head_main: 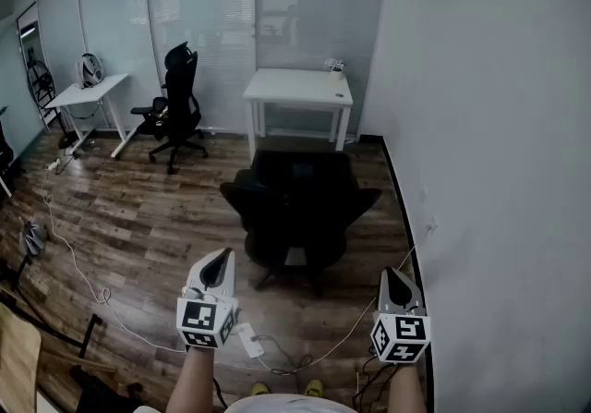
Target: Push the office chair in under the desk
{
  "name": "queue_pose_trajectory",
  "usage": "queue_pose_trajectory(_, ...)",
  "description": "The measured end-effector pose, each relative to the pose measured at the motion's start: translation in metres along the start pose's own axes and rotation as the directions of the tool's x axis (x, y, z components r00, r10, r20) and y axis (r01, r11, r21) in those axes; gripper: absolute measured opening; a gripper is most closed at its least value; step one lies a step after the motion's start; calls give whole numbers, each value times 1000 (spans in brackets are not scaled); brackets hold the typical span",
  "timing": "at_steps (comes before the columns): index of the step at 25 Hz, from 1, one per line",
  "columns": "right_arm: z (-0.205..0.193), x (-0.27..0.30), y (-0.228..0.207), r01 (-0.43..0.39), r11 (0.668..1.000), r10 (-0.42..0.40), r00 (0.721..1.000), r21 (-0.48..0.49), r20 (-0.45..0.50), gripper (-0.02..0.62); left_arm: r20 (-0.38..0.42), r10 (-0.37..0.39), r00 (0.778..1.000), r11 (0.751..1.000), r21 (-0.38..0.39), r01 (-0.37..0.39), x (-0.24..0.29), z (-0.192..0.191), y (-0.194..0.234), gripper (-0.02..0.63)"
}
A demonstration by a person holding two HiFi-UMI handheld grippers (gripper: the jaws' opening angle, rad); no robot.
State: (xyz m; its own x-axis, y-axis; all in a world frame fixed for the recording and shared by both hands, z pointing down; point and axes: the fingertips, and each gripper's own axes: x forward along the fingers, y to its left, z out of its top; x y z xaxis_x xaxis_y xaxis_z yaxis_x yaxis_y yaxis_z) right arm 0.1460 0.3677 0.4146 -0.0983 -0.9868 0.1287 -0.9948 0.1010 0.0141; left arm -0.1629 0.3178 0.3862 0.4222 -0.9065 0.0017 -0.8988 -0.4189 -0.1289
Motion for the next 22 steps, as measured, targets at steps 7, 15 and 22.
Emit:
queue_pose_trajectory(7,-1,0,-3,1,1000,-1,1000,-2,6,0,1,-3,1000,1000,-11,3,0,-3,-4,-2)
queue_pose_trajectory(15,1,-4,-2,-3,1000,3,1000,4,18,0,19,2,1000,1000,3,-2,-3,6,-7,-2)
queue_pose_trajectory(22,3,-5,1,-21,1000,21,999,1,43,3,10,0,1000,1000,13,0,-6,4,-9,-2)
